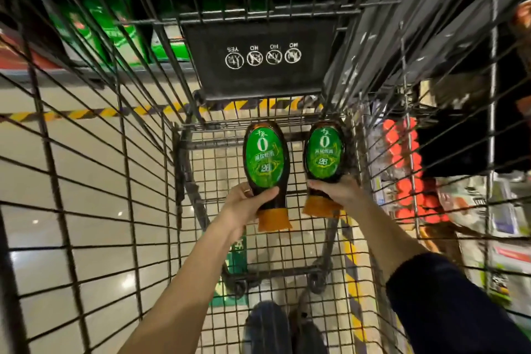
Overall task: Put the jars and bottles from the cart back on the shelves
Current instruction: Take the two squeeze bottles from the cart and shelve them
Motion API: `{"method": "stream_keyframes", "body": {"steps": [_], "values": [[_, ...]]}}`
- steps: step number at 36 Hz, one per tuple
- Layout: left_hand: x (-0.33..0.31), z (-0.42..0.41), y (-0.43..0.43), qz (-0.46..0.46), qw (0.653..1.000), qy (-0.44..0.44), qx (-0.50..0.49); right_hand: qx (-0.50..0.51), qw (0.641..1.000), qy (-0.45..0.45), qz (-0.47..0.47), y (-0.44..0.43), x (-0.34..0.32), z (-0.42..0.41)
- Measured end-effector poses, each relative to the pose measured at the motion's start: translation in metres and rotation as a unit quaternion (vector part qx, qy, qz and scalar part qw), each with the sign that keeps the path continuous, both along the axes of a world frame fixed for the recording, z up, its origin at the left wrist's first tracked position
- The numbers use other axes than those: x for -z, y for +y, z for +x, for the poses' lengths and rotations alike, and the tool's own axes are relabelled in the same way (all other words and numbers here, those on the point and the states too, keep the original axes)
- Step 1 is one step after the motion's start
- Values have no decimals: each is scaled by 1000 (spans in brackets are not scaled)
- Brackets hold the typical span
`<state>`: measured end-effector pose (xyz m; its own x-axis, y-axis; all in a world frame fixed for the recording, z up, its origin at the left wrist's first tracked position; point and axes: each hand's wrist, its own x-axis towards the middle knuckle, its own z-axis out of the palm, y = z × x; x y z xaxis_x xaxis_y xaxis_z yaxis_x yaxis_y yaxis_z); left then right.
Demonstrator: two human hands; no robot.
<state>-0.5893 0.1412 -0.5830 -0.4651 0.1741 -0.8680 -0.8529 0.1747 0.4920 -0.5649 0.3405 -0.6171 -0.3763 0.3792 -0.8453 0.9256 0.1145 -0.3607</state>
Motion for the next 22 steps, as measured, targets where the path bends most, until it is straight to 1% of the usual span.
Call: {"method": "stream_keyframes", "body": {"steps": [5, 8, 10, 13, 17, 18, 22], "values": [[-14, 3, -4, -19, 1000, 14, -11, 89, 991, 20, -100, -17, -10, 2], [-29, 6, -6, -32, 999, 23, -28, 115, 986, 39, -113, -28, -25, 8], [-37, 9, -8, -22, 998, 30, -40, 115, 984, 54, -122, -34, -39, 15], [-48, 13, -15, -26, 997, 40, -58, 125, 975, 96, -157, -40, -57, 23], [-107, 18, -15, -18, 995, 51, -81, 142, 957, 140, -212, -45, -95, 36], [-122, 19, -15, -12, 995, 63, -82, 149, 949, 155, -232, -45, -103, 39], [-163, 26, -17, -17, 988, 139, -71, 145, 937, 190, -255, -40, -148, 45]]}}
